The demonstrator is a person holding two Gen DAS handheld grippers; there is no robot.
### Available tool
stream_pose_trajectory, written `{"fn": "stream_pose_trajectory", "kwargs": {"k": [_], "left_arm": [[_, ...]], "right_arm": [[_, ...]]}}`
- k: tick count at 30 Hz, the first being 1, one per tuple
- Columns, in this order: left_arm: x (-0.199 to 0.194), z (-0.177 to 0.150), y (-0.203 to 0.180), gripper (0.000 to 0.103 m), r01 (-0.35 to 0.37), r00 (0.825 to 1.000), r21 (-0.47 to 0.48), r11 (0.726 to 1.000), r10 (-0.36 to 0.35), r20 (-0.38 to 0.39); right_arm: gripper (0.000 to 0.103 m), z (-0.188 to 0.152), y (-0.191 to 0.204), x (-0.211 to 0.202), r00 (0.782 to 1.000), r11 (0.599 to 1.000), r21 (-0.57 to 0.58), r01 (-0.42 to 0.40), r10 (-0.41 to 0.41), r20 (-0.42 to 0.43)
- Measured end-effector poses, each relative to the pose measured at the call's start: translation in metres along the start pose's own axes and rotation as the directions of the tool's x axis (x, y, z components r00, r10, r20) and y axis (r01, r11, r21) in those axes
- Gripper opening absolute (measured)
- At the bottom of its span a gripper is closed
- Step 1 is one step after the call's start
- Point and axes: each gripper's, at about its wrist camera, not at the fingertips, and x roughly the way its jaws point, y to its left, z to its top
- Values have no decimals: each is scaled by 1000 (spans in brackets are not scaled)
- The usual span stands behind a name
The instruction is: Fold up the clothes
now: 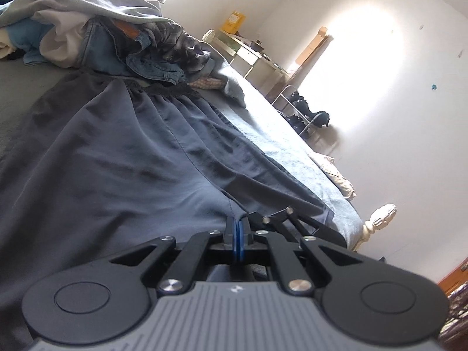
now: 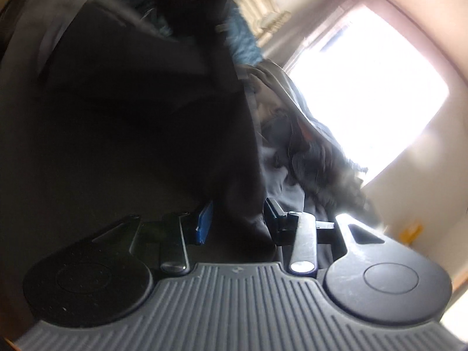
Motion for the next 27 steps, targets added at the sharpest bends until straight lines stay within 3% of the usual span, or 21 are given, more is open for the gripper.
{"fn": "stream_pose_trajectory", "kwargs": {"k": [1, 2, 3, 8, 11, 12, 14, 18, 21, 24, 27], "left_arm": [[0, -1, 2, 3, 12, 1000, -8, 1000, -12, -5], [0, -3, 5, 3, 24, 1000, -17, 1000, -24, -11], [0, -7, 7, 5, 35, 999, -26, 999, -36, -19], [-6, -29, 17, 30, 40, 999, -51, 998, -42, -24], [-18, -47, 19, 34, 18, 1000, -63, 998, -18, 7], [-23, -53, 20, 34, 8, 1000, -65, 998, -7, 19], [-32, -67, 19, 36, -11, 999, -62, 998, 13, 32], [-41, -98, 12, 42, -63, 998, -52, 997, 65, 27], [-47, -120, 12, 44, -90, 995, -91, 992, 93, 35], [-63, -136, 19, 45, -133, 984, -162, 978, 150, 95], [-87, -146, 30, 48, -189, 958, -240, 952, 232, 170]], "right_arm": [[30, 1, 2, 1, 1000, 1000, -24, 14, -14, 9], [13, 2, 3, 1, 999, 999, -41, 31, -30, 20], [7, 3, 1, -1, 999, 999, -26, 45, -44, 27], [6, -3, -22, -23, 998, 973, 225, 55, -61, 20], [6, -15, -36, -40, 1000, 904, 428, 17, -15, -9], [6, -19, -42, -45, 1000, 862, 507, -8, 20, -17], [8, -32, -53, -52, 994, 733, 675, -77, 109, -5], [8, -60, -62, -56, 955, 383, 902, -200, 283, 91], [9, -72, -55, -50, 919, 168, 952, -256, 349, 185], [22, -73, -48, -48, 898, 64, 964, -259, 384, 215], [37, -67, -43, -43, 884, 14, 964, -265, 402, 237]]}}
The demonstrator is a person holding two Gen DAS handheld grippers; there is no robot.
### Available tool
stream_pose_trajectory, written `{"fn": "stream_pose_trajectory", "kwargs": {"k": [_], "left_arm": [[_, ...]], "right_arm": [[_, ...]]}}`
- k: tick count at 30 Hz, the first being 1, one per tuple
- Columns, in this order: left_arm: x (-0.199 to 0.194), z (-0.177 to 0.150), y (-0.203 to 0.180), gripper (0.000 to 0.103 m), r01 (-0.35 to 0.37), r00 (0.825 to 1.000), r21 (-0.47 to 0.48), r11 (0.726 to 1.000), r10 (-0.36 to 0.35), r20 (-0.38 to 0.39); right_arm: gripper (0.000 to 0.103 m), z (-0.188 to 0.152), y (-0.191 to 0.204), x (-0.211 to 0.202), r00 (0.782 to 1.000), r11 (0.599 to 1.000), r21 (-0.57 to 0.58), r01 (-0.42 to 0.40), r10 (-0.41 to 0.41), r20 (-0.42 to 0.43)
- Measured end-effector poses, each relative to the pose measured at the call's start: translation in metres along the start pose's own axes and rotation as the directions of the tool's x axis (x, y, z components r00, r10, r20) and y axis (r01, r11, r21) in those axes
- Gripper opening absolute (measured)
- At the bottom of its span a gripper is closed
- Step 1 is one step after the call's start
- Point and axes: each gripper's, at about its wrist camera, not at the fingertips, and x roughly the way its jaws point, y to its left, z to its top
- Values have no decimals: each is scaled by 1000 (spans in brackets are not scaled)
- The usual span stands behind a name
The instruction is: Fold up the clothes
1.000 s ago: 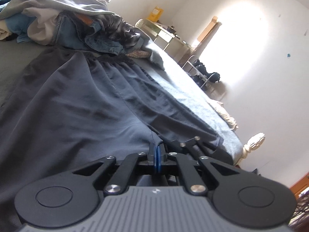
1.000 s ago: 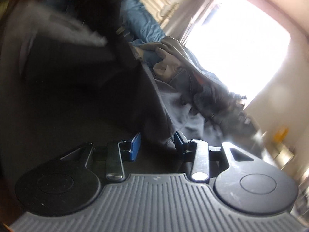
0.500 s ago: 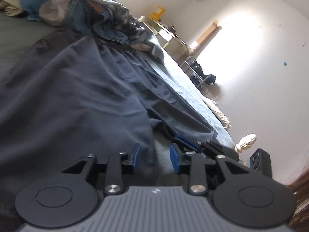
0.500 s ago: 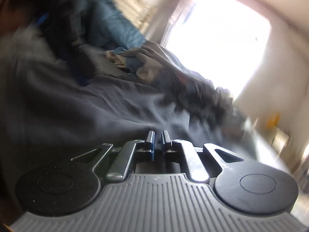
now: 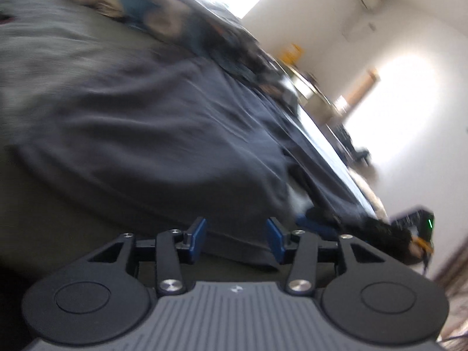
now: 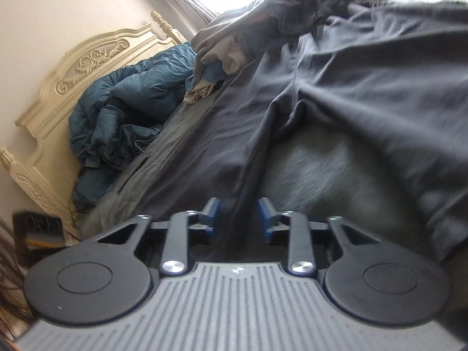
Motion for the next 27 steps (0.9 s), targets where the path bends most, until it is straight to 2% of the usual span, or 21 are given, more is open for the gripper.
{"fn": "stream_pose_trajectory", "kwargs": {"k": [1, 3, 6, 8, 10, 12, 14, 16, 18, 20, 23, 27], "left_arm": [[-8, 2, 5, 48, -31, 999, -14, 999, 32, 33], [-22, 10, 14, 51, -107, 989, -24, 994, 109, 101], [-40, 22, 24, 54, -217, 957, -35, 976, 220, 190], [-43, 31, 29, 60, -288, 933, -20, 957, 285, 221], [-38, 39, 29, 63, -377, 903, 21, 926, 362, 231], [-26, 46, 30, 63, -474, 867, 92, 876, 445, 223], [-11, 49, 32, 62, -526, 846, 154, 836, 496, 197], [-2, 48, 35, 57, -542, 839, 192, 818, 516, 172], [3, 45, 35, 44, -548, 836, 216, 808, 519, 179], [4, 44, 34, 2, -541, 840, 219, 812, 512, 180], [-3, 49, 37, 3, -534, 843, 184, 825, 504, 185], [-8, 57, 43, 3, -575, 815, 159, 802, 546, 195]], "right_arm": [[44, -1, 2, 0, 1000, 1000, 8, -1, 1, -9], [49, -1, 5, -4, 1000, 1000, 10, 5, -5, -22], [50, 1, 10, -6, 999, 1000, 13, 19, -18, -30], [50, 4, 11, -6, 999, 999, 28, 28, -27, -26], [50, 7, 13, -8, 999, 999, 43, 31, -31, -16], [51, 10, 13, -12, 999, 998, 50, 42, -42, 0], [51, 13, 12, -17, 998, 997, 56, 60, -61, 16], [52, 17, 9, -22, 996, 995, 66, 79, -81, 32], [52, 20, 6, -28, 994, 992, 77, 98, -101, 47], [52, 23, 1, -34, 991, 989, 87, 117, -123, 61], [52, 27, -7, -44, 985, 984, 103, 144, -153, 81], [52, 30, -20, -58, 977, 978, 132, 164, -179, 114]]}}
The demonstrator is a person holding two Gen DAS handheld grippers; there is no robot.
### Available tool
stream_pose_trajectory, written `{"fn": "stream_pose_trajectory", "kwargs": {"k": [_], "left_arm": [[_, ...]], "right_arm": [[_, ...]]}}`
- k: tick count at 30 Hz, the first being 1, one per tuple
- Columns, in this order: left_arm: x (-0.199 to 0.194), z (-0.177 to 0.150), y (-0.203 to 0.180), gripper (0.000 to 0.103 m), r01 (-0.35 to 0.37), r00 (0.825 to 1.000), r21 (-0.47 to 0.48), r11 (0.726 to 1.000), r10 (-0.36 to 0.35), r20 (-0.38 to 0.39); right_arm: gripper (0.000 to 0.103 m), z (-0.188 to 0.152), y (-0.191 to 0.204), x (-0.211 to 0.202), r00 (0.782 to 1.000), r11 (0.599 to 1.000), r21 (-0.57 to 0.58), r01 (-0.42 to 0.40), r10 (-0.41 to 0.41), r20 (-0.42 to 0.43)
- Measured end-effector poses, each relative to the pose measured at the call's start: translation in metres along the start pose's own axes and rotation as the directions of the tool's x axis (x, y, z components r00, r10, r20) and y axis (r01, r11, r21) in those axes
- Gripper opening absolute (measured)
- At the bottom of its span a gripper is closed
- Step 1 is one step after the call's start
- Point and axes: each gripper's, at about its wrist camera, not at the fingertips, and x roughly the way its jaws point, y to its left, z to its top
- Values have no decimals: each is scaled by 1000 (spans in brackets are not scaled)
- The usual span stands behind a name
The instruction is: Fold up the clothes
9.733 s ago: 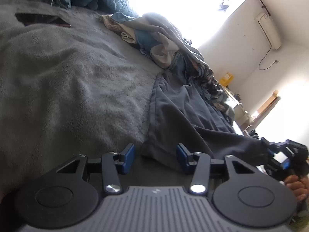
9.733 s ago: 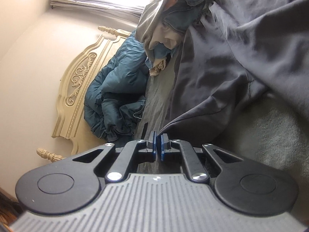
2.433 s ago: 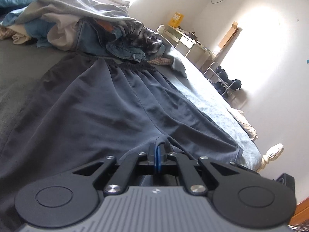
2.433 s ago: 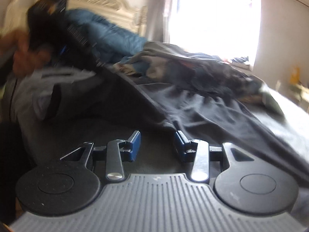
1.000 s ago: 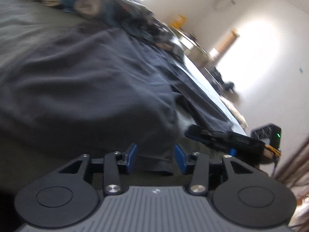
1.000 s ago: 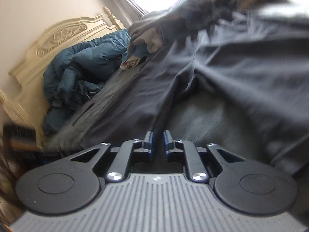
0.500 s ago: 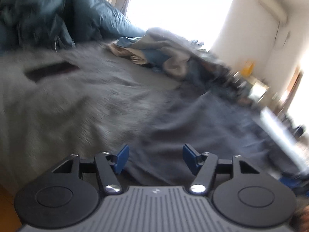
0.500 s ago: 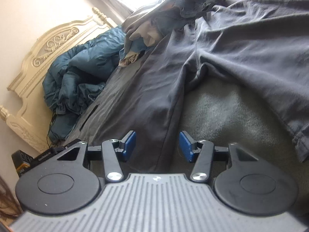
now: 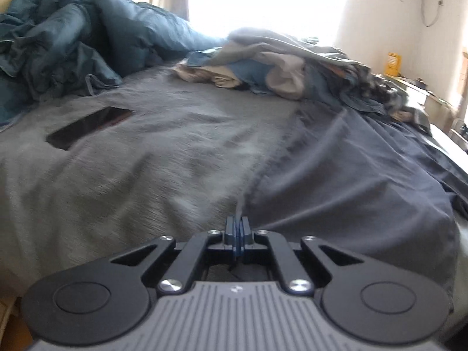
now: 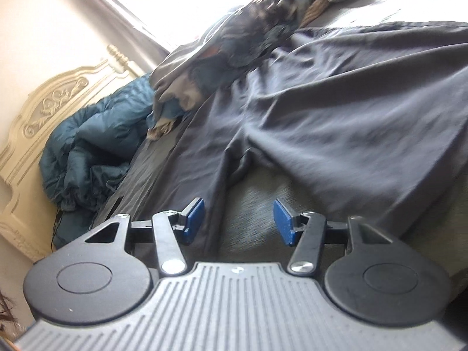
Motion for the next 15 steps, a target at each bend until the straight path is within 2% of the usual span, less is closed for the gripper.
{"fn": "stream_pose_trajectory", "kwargs": {"k": [4, 6, 7, 8, 10, 11, 15], "left_arm": [[1, 2, -8, 10, -58, 998, 44, 997, 60, -24], [-7, 4, -17, 24, -92, 996, 66, 994, 92, 10], [-12, 5, -22, 37, -110, 994, 72, 991, 108, 31], [-17, 7, -27, 44, -125, 991, 71, 990, 121, 58], [-29, 11, -40, 46, -138, 985, 68, 988, 129, 111], [-32, 13, -48, 47, -119, 986, 71, 990, 110, 124], [-37, 16, -91, 50, 2, 991, 105, 995, -16, 135]], "right_arm": [[52, 3, -16, -13, 998, 998, -7, 56, -56, 39], [53, 2, -19, -19, 991, 991, -59, 121, -117, 59], [53, 1, -19, -22, 987, 983, -104, 154, -147, 69], [56, 0, -18, -24, 981, 970, -154, 187, -176, 81], [59, -4, -15, -28, 966, 925, -283, 254, -232, 111], [59, -7, -13, -27, 960, 893, -353, 280, -252, 125], [59, -16, -5, -16, 942, 735, -591, 332, -288, 171]]}}
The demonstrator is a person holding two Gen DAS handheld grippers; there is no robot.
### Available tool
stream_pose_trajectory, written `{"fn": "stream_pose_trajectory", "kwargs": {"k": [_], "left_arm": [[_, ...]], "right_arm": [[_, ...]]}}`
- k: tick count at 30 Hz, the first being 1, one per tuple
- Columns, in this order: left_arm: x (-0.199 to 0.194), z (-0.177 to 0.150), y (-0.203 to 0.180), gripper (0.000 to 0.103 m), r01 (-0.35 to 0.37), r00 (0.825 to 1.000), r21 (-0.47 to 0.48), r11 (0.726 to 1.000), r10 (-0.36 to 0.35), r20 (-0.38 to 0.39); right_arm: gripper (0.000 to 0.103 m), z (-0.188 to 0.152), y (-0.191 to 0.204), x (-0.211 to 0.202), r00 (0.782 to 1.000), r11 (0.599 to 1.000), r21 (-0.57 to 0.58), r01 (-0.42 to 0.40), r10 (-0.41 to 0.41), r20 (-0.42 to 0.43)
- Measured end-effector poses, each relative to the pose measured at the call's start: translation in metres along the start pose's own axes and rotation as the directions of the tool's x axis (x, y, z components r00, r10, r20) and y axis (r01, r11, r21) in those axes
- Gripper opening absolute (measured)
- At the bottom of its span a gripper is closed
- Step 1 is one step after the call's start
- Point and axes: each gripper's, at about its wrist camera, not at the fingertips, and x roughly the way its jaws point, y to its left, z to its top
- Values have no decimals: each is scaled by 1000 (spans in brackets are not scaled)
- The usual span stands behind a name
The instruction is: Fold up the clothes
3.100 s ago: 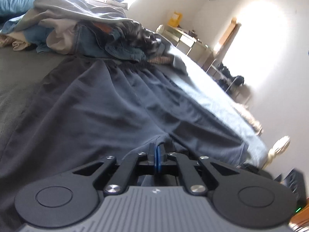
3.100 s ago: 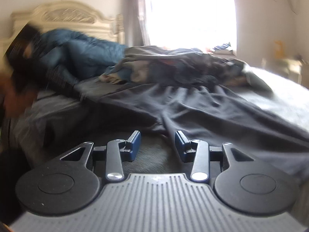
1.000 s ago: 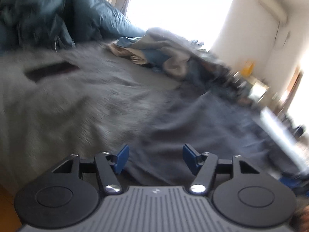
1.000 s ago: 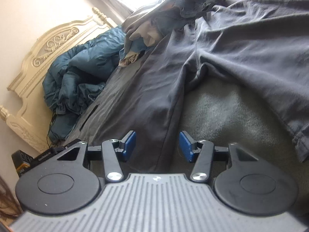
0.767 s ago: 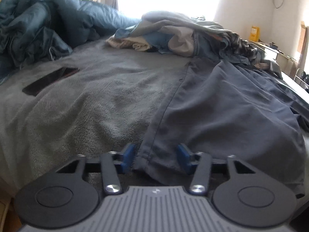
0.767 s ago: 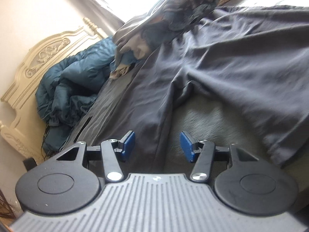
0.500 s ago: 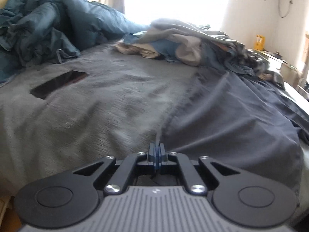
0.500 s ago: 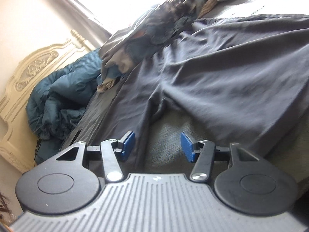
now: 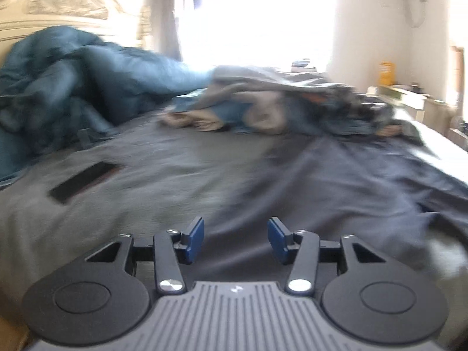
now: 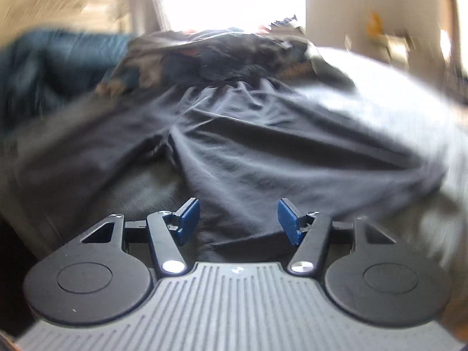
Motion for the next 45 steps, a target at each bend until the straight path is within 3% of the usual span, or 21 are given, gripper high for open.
{"fn": "stream_pose_trajectory", "kwargs": {"k": [4, 6, 8, 11, 15, 21, 25, 31, 33, 35, 38, 41, 42, 43, 45], "left_arm": [[8, -1, -49, 50, 160, 987, 26, 987, -160, -30], [12, -4, -71, 50, 224, 974, 41, 974, -222, -51], [17, -6, -90, 50, 289, 956, 52, 956, -285, -73], [23, -9, -116, 50, 374, 925, 86, 923, -365, -106], [28, -10, -150, 50, 441, 897, 172, 881, -424, -127], [43, -6, -185, 50, 492, 871, 266, 829, -469, -149], [50, -1, -196, 50, 511, 860, 275, 814, -489, -149], [58, 5, -207, 50, 561, 827, 259, 786, -544, -141], [65, 6, -209, 50, 601, 799, 208, 772, -578, -163], [75, 7, -207, 49, 649, 757, 108, 753, -625, -191], [95, 4, -201, 48, 714, 655, -125, 689, -720, -229], [112, -5, -192, 48, 722, 552, -353, 596, -803, -226], [115, -8, -190, 48, 714, 533, -400, 575, -816, -223], [117, -11, -188, 48, 703, 527, -427, 568, -820, -222], [117, -16, -186, 48, 689, 529, -447, 570, -818, -226]], "right_arm": [[55, -1, 10, 12, 1000, 986, -164, -9, 6, -19], [47, -1, 11, 17, 999, 979, -202, -24, 15, -46], [27, -1, 10, 16, 999, 974, -226, -24, 12, -52], [5, 3, -1, 13, 999, 983, -183, -21, 13, -43], [2, 22, -34, 3, 997, 997, 4, -71, 71, 20], [1, 56, -82, 1, 983, 964, 206, -169, 150, 107], [1, 75, -102, 0, 968, 931, 277, -237, 201, 152], [1, 80, -111, 3, 948, 885, 345, -313, 268, 174], [1, 76, -111, 2, 944, 869, 371, -328, 284, 168], [1, 70, -111, 2, 942, 856, 395, -335, 295, 159], [1, 59, -110, 8, 945, 842, 430, -326, 302, 125], [1, 46, -111, 15, 937, 802, 492, -339, 333, 104], [1, 42, -111, 16, 935, 790, 508, -343, 340, 103], [1, 38, -111, 17, 932, 778, 524, -347, 347, 103], [2, 31, -110, 16, 935, 769, 543, -338, 339, 104]]}}
